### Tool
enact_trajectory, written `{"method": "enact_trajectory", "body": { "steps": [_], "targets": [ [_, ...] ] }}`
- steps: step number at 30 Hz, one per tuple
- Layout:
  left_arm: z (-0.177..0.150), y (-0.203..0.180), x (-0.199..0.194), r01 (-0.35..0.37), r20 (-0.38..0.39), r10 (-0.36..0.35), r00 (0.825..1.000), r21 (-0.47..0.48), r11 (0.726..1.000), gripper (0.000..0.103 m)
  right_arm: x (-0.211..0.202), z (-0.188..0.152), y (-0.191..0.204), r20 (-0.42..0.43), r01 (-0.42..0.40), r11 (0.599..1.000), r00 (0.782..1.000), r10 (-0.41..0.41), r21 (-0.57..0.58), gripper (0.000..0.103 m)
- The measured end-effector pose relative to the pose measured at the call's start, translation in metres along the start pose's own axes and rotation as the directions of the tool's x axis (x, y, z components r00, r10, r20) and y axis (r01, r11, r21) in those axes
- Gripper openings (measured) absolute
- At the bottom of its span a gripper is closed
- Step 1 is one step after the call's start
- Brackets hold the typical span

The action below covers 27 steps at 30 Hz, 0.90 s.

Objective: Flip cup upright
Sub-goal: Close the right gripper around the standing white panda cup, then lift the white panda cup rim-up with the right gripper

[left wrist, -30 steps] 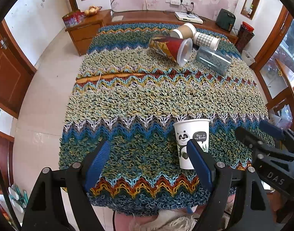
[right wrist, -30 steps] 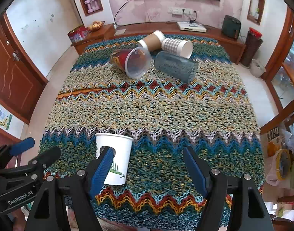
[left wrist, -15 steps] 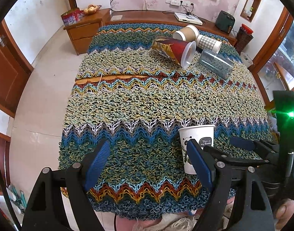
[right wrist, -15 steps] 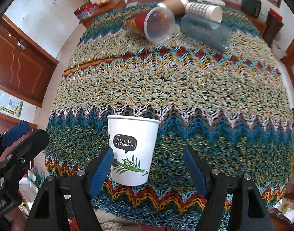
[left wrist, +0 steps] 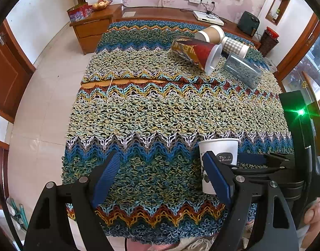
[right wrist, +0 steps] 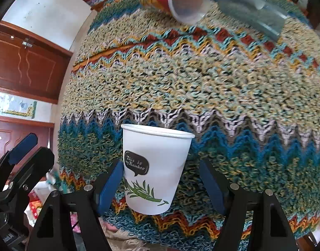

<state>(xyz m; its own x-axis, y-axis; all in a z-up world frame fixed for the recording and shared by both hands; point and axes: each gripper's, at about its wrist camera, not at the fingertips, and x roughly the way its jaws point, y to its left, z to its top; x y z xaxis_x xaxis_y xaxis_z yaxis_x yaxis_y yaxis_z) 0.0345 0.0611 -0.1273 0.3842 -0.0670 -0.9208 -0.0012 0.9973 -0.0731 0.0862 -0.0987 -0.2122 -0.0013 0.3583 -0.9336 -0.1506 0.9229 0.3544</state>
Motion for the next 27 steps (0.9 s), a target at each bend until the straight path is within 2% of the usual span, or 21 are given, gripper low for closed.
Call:
{"method": "enact_trajectory", "body": {
  "steps": [1, 3, 4, 9, 11, 13, 17, 19, 25, 27],
  "targets": [
    [0.001, 0.001, 0.001, -0.001, -0.004, 0.001, 1.000, -0.001, 1.000, 0.084, 0.004, 0.003, -0.001, -0.009, -0.018, 1.000, 1.000, 0.018, 0.006, 0.075],
    [0.001, 0.002, 0.003, -0.002, -0.007, 0.002, 1.000, -0.003, 1.000, 0.084, 0.010, 0.006, -0.001, -0.022, -0.064, 0.998, 0.998, 0.064, 0.009, 0.063],
    [0.002, 0.003, 0.004, -0.006, -0.009, 0.006, 1.000, -0.006, 1.000, 0.084, 0.014, 0.008, 0.000, -0.024, -0.071, 0.997, 0.997, 0.071, 0.008, 0.063],
    [0.003, 0.005, 0.005, -0.011, -0.008, 0.011, 1.000, -0.012, 1.000, 0.084, 0.008, 0.008, 0.003, 0.066, -0.034, 0.998, 0.997, 0.037, -0.043, 0.063],
    [0.003, 0.003, 0.005, -0.011, -0.006, 0.011, 1.000, -0.009, 1.000, 0.084, -0.001, 0.005, 0.002, 0.152, 0.020, 0.998, 0.988, -0.012, -0.054, 0.063],
    [0.003, 0.000, 0.005, -0.009, -0.006, 0.009, 1.000, -0.004, 1.000, 0.084, -0.009, 0.002, 0.003, 0.249, 0.111, 0.991, 0.964, -0.090, -0.069, 0.063],
    [0.001, -0.008, 0.009, -0.008, -0.016, 0.008, 1.000, 0.012, 1.000, 0.084, -0.012, -0.002, 0.002, 0.430, 0.286, 0.956, 0.873, -0.231, -0.066, 0.063],
    [0.001, -0.013, 0.011, -0.005, -0.022, 0.005, 1.000, 0.019, 1.000, 0.084, -0.010, 0.000, -0.002, 0.484, 0.316, 0.947, 0.838, -0.253, -0.052, 0.063],
    [0.002, -0.022, 0.015, -0.003, -0.020, 0.004, 1.000, 0.030, 1.000, 0.084, -0.013, 0.005, -0.018, 0.585, 0.328, 0.945, 0.768, -0.260, -0.011, 0.063],
    [0.003, -0.025, 0.014, -0.012, -0.015, 0.012, 1.000, 0.036, 0.999, 0.084, -0.015, -0.001, -0.020, 0.595, 0.333, 0.943, 0.760, -0.263, -0.008, 0.063]
  ]
}}
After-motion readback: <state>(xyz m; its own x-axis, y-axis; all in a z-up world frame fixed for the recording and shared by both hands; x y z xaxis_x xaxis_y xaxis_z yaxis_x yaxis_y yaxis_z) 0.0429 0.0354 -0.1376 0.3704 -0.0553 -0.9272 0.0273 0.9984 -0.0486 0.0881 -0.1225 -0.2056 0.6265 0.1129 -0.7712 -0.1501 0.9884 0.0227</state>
